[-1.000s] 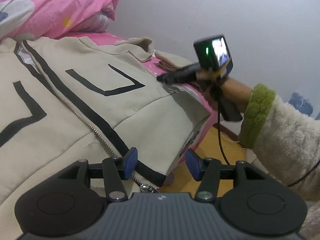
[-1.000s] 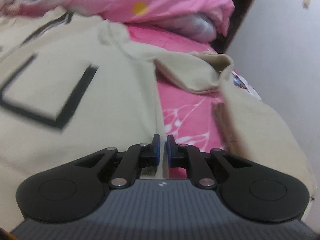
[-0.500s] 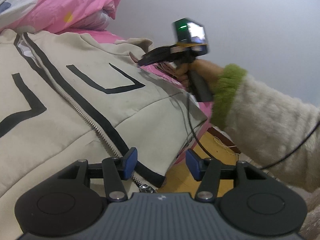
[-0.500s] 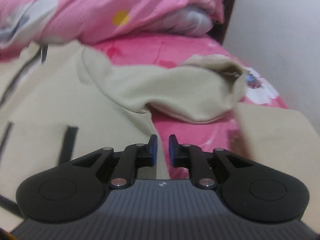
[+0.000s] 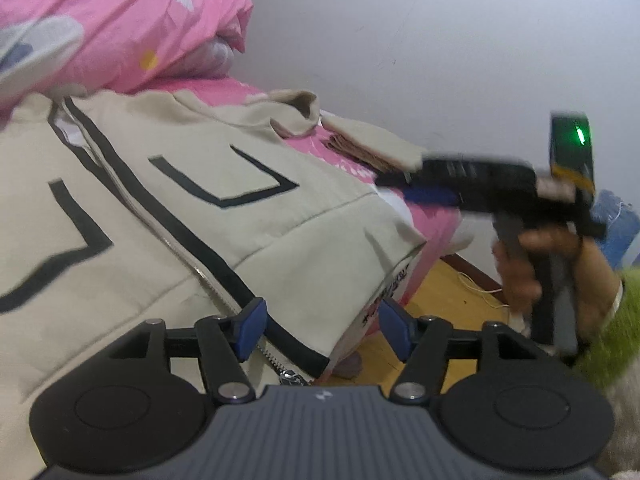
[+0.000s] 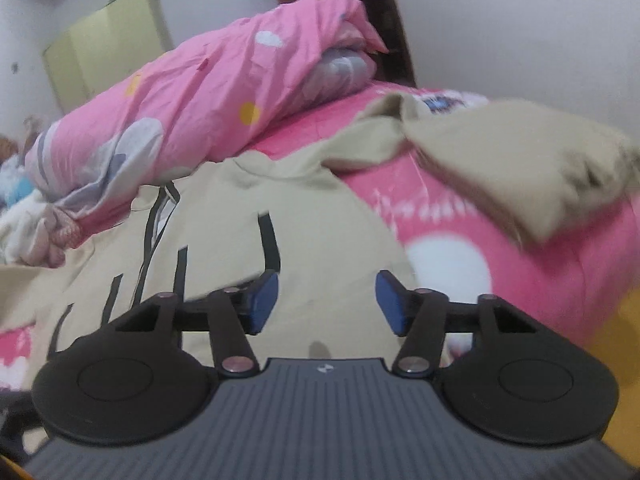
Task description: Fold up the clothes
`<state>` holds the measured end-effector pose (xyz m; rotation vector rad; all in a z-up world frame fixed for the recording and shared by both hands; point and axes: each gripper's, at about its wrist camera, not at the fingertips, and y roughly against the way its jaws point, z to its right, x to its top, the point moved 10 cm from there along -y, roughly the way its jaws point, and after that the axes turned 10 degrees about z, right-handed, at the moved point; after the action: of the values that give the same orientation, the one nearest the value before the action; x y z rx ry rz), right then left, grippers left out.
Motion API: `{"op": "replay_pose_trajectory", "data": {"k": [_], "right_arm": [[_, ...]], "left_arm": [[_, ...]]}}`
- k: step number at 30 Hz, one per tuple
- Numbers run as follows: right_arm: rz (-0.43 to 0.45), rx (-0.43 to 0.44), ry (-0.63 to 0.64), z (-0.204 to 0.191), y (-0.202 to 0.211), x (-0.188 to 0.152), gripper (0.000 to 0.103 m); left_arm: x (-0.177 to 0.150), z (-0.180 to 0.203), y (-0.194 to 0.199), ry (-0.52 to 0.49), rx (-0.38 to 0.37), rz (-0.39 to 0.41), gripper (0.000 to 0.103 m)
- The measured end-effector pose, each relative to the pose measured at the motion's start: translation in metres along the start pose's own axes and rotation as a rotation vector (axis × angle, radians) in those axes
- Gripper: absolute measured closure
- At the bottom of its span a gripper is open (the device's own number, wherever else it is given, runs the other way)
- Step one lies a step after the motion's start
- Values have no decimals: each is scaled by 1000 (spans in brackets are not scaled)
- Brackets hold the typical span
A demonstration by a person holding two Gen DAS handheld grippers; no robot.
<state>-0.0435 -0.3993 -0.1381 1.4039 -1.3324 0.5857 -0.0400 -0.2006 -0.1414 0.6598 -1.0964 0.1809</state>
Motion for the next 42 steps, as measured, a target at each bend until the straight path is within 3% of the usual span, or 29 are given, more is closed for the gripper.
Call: {"op": "replay_pose_trajectory", "data": {"k": [9, 17, 22, 32, 42], "right_arm": [[38, -10, -93, -8, 27, -1, 17], [21, 12, -38, -44, 42, -8, 1], [-4, 3, -16, -61, 48, -11, 1], [-9, -98, 178, -89, 54, -18, 1], [5, -219, 281, -91, 58, -20, 1]], "left_arm": [[24, -11, 40, 72, 118, 76, 11], [26, -25, 64, 139, 220, 80, 4], [28, -28, 75, 141, 252, 76, 1], [25, -32, 87, 182, 284, 54, 0], [25, -41, 94, 200, 328, 39, 0]]}}
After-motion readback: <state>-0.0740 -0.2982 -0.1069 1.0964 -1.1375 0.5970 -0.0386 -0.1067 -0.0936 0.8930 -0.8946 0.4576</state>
